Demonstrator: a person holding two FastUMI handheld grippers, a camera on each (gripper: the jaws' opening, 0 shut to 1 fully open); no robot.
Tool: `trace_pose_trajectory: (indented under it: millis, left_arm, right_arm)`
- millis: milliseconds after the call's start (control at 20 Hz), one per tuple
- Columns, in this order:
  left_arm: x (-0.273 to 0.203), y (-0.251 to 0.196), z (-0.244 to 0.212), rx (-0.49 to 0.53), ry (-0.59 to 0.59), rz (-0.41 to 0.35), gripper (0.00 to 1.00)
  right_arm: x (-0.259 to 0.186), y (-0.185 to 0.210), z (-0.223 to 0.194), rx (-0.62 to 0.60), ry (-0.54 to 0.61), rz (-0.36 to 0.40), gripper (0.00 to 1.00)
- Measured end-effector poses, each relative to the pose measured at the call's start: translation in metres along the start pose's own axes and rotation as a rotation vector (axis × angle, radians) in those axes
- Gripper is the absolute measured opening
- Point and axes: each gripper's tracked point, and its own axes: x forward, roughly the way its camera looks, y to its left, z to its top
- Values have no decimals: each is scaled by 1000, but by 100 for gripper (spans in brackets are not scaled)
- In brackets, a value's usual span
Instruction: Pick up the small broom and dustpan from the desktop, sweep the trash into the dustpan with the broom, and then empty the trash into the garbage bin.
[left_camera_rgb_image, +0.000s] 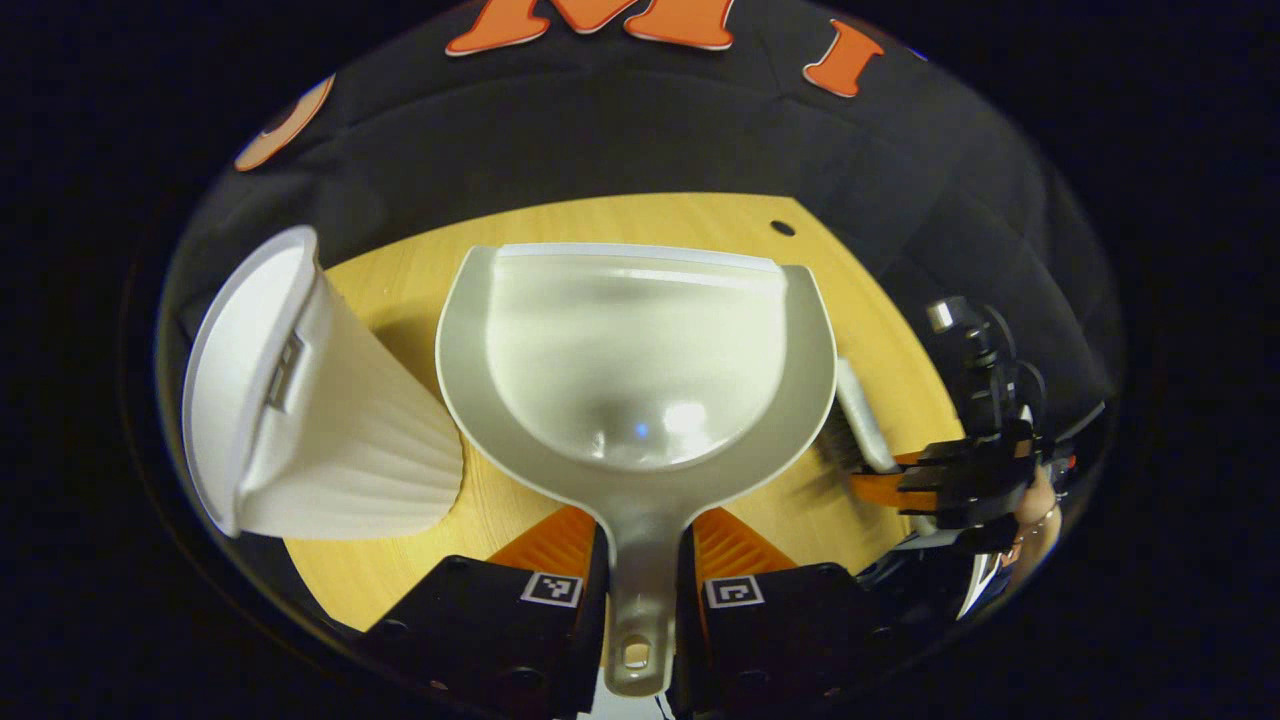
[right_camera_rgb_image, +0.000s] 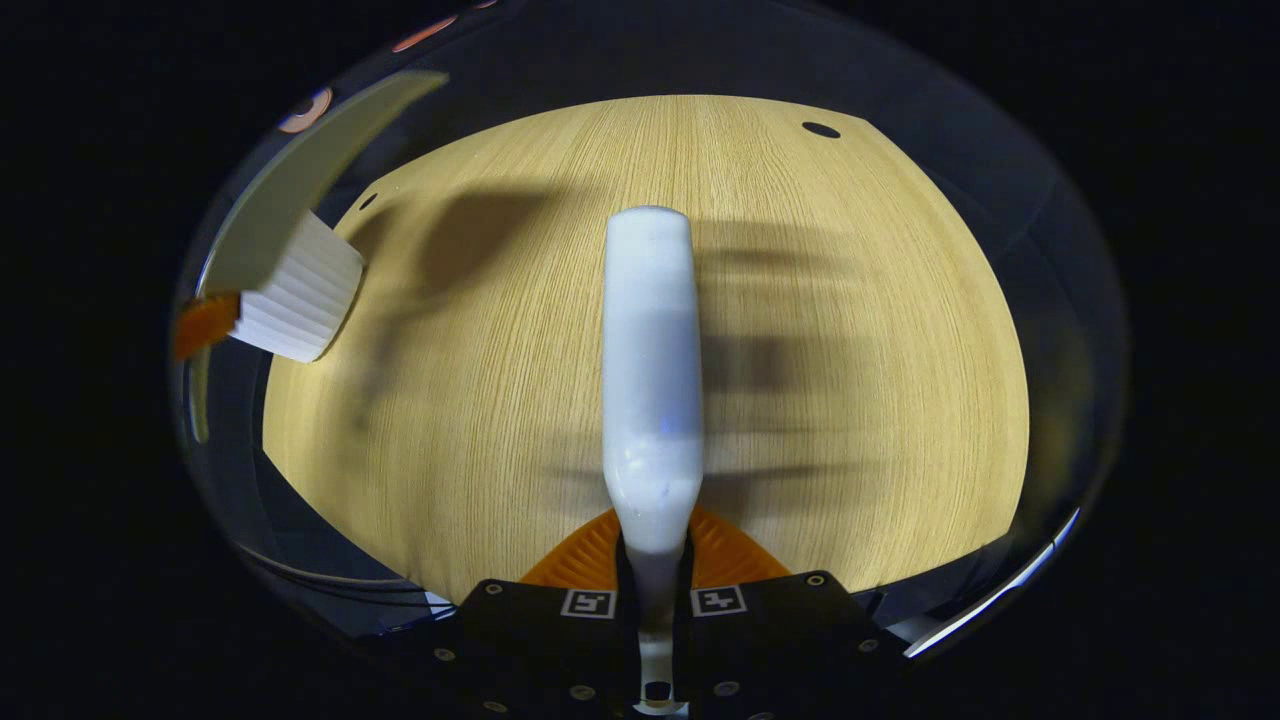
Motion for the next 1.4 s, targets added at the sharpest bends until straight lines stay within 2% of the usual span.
trace_pose_trajectory:
  millis: [200, 350, 600, 650, 700, 900, 1200, 1300, 1350, 1400]
  left_arm:
    - [40, -5, -42, -129, 50, 24, 30]
    - [55, 1, -65, -144, 62, 80, 30]
    - [52, 1, -87, -207, 103, 75, 30]
    - [50, 2, -86, -208, 87, 77, 30]
    - [48, 3, -88, -205, 98, 77, 30]
    - [33, 8, -94, -200, 106, 90, 32]
    - [10, 19, -112, -198, 145, 89, 39]
    - [1, 24, -119, -210, 151, 81, 46]
    - [-4, 28, -122, -212, 150, 84, 60]
    - [-10, 33, -124, -215, 146, 88, 68]
  right_arm:
    - [-2, -1, 1, -18, 8, -15, 13]
    - [-1, -4, 2, -20, -3, -52, 12]
    - [1, -5, -1, 4, -13, -110, 12]
    - [1, -5, -1, 4, -15, -115, 23]
    - [2, -5, 0, 6, -15, -115, 14]
    - [2, -5, 2, 4, -11, -114, 16]
    - [1, -1, 8, 20, -15, -83, 28]
    - [2, 5, 7, 20, -17, -68, 40]
    - [3, 10, 8, 21, -21, -63, 53]
    - [5, 11, 8, 21, -29, -68, 61]
